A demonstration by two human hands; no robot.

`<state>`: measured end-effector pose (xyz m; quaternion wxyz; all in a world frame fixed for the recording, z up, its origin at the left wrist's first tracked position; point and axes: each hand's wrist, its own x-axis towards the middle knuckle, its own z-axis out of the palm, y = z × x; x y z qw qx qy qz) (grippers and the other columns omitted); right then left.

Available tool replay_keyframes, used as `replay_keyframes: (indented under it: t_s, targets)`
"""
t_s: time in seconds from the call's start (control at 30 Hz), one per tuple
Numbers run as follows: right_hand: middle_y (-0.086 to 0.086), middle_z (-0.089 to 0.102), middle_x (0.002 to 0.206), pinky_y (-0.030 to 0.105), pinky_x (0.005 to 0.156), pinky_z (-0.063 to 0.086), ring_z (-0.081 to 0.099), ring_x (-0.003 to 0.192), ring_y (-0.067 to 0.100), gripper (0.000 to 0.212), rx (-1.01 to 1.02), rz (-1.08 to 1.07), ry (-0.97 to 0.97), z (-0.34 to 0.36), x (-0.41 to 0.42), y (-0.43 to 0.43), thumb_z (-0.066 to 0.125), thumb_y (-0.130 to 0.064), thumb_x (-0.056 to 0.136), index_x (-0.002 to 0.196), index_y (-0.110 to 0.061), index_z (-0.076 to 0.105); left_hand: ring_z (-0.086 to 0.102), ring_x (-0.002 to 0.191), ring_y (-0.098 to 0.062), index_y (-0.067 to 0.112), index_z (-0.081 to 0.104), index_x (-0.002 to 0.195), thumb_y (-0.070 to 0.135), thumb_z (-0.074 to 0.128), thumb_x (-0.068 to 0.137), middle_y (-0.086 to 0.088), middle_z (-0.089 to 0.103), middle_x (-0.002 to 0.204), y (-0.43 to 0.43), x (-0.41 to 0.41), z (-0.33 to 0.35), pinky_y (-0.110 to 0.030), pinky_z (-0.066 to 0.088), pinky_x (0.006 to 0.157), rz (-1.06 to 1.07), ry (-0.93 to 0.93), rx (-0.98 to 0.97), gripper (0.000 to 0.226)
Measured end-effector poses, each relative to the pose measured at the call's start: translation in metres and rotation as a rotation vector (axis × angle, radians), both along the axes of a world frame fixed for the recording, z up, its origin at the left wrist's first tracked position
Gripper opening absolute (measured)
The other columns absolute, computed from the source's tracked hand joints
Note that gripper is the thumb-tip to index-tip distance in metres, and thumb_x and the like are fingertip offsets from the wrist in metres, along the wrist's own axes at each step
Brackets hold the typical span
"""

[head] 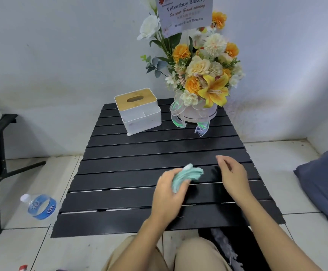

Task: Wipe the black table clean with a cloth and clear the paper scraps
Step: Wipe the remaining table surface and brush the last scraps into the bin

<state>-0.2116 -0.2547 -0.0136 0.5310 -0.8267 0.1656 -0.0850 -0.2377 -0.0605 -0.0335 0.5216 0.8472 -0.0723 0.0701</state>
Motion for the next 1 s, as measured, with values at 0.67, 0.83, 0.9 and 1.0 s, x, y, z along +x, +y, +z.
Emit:
replay_keyframes:
  t_s: [0.67,0.83,0.9,1.0]
  targets:
    - [-0.005,0.010,0.163,0.058,0.117,-0.003,0.003,0.150,0.017,0.068,-0.915,0.383,0.061,-0.052,0.078,0.150,0.005,-0.056,0.096,0.154,-0.023,0.016,0.055,0.110,-0.017,0.045,0.061,0.119,0.038,0.061,0.086,0.022,0.064,0.116,0.170,0.159,-0.019,-0.041,0.039,0.105,0.251,0.056,0.221,0.034]
    - [-0.005,0.011,0.163,0.058,0.117,-0.003,0.003,0.150,0.017,0.069,-0.911,0.384,0.067,-0.050,0.076,0.151,0.004,-0.056,0.095,0.154,-0.024,0.017,0.053,0.113,-0.023,0.035,0.057,0.129,0.037,0.056,0.089,0.007,0.061,0.123,0.172,0.167,-0.015,-0.046,0.042,0.101,0.478,0.063,0.169,0.040]
    - [-0.005,0.010,0.163,0.057,0.117,-0.004,0.002,0.150,0.017,0.069,-0.907,0.388,0.072,-0.049,0.076,0.151,0.004,-0.056,0.095,0.154,-0.024,0.016,0.049,0.111,-0.029,0.029,0.052,0.133,0.036,0.055,0.091,0.002,0.055,0.129,0.155,0.164,-0.016,-0.043,0.039,0.094,0.488,0.074,0.410,0.042]
    - [-0.005,0.009,0.163,0.058,0.117,-0.004,0.001,0.150,0.017,0.068,-0.904,0.384,0.073,-0.048,0.076,0.151,0.005,-0.056,0.095,0.155,-0.024,0.016,0.048,0.105,-0.027,0.028,0.054,0.131,0.031,0.058,0.092,0.005,0.055,0.130,0.137,0.143,-0.022,-0.037,0.034,0.086,0.351,-0.020,0.507,0.039]
